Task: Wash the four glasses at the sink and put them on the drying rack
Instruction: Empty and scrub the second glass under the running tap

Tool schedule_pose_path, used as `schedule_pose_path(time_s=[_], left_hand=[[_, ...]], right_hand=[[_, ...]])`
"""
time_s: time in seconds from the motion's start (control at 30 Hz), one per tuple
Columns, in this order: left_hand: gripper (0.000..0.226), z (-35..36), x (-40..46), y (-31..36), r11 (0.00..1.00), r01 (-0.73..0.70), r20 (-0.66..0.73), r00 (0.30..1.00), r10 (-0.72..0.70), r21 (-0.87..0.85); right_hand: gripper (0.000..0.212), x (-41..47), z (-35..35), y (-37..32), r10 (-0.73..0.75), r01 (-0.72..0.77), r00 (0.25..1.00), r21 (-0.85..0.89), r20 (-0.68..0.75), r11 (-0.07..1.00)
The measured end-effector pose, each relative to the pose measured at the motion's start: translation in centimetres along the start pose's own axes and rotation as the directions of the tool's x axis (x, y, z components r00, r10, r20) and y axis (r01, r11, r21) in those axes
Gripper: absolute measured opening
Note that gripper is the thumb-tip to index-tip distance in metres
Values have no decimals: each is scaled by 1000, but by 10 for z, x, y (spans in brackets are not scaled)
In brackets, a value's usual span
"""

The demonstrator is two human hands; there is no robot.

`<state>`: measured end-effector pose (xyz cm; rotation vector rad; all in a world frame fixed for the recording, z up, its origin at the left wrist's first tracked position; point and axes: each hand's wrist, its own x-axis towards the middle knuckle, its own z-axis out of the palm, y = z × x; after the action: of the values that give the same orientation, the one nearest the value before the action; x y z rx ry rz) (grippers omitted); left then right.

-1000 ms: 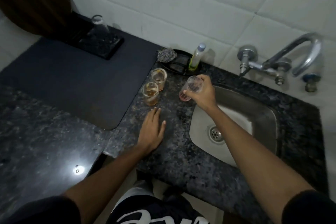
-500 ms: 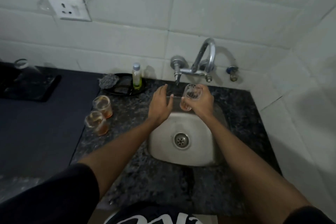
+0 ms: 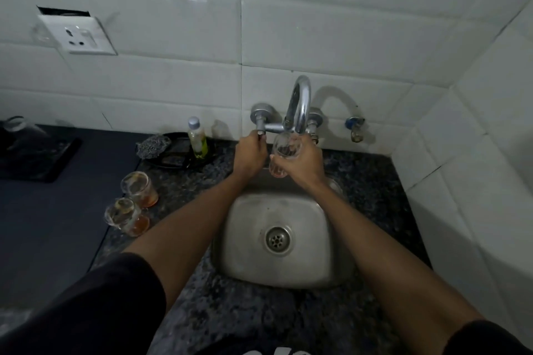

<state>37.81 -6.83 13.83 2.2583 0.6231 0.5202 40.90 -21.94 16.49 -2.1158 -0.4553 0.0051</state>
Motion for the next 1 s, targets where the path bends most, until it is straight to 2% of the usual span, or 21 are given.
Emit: schedule_pose_path(time_s=[0.33, 0.77, 0.97, 1.0], left_hand=[[26, 5, -3, -2, 994, 50, -57, 997, -56, -102], [25, 6, -4, -1, 979, 73, -114, 989, -95, -189], [24, 1, -11, 4, 971, 79, -97, 990, -103, -228], [25, 4, -10, 3, 957, 117, -77, 987, -142, -264]], right_hand=[[60, -3, -1, 5, -23, 24, 999, 20, -33, 1000], [68, -15, -7, 10, 4, -4, 1000, 37, 6, 999], [67, -18, -9, 10, 1, -2, 1000, 42, 20, 999], [67, -18, -10, 10, 4, -5, 1000, 43, 21, 999]])
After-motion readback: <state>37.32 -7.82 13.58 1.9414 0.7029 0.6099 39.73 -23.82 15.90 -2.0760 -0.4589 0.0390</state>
